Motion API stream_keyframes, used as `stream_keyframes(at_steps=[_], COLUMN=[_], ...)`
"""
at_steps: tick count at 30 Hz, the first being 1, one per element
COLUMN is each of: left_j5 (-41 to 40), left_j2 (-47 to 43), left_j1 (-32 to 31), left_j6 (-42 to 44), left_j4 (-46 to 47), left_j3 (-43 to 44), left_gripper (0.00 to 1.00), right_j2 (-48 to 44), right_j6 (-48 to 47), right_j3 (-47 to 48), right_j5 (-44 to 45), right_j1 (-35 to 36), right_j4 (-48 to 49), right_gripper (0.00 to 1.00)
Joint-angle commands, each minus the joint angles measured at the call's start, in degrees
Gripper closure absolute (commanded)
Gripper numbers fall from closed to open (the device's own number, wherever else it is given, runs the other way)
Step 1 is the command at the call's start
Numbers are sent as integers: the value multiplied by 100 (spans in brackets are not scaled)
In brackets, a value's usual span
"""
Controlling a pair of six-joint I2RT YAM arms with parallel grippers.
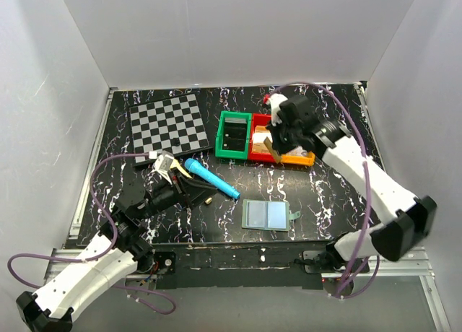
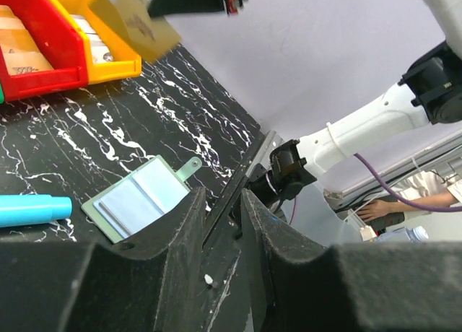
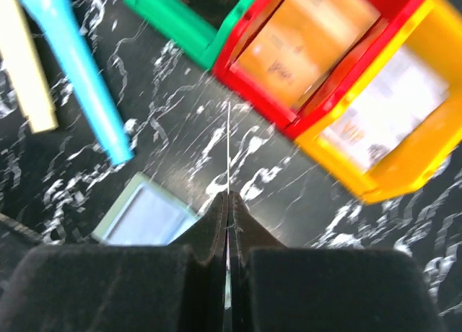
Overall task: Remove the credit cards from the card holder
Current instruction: Place the credit card in the storage box.
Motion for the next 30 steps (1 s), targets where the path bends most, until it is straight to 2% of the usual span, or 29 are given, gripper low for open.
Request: stream_keyframes(at_steps=[1, 4, 6, 11, 15, 19, 22, 26, 30], left_j5=[-178, -187, -248, -275, -231, -143, -134, -213, -257], left_j2=[-254, -377, -395, -281, -114, 9, 9, 9, -8], left_j1=[27, 27, 18, 27, 18, 18, 26, 27, 26], left_j6=[109, 180, 206, 206, 224, 215, 180, 171, 162], left_j4=[-381, -636, -724, -742, -768, -890, -882, -944, -1040], left_j3=[-14, -32, -49, -84, -93, -102, -137, -146, -163], left_gripper=[74, 74, 74, 73, 73, 71, 71, 71, 71], right_j2=[730, 958, 1432, 2022, 2523, 2945, 3183, 3315, 3447], right_j6=[-1805, -2816, -3448, -4164, -4419, -4279, -4604, -5157, -5245], right_j3=[1232, 1241, 1565, 1611, 1935, 2243, 2463, 2394, 2279], right_j5=[364, -250, -1241, -2448, -2739, -2668, -2714, -2670, -2521], right_j1=[-63, -238, -457, -1117, -1258, -1285, -1259, -1258, -1302], right_j4=[-159, 377, -94, -167, -457, -220, -317, -483, -545], right_gripper=[99, 99, 99, 99, 99, 99, 99, 99, 99])
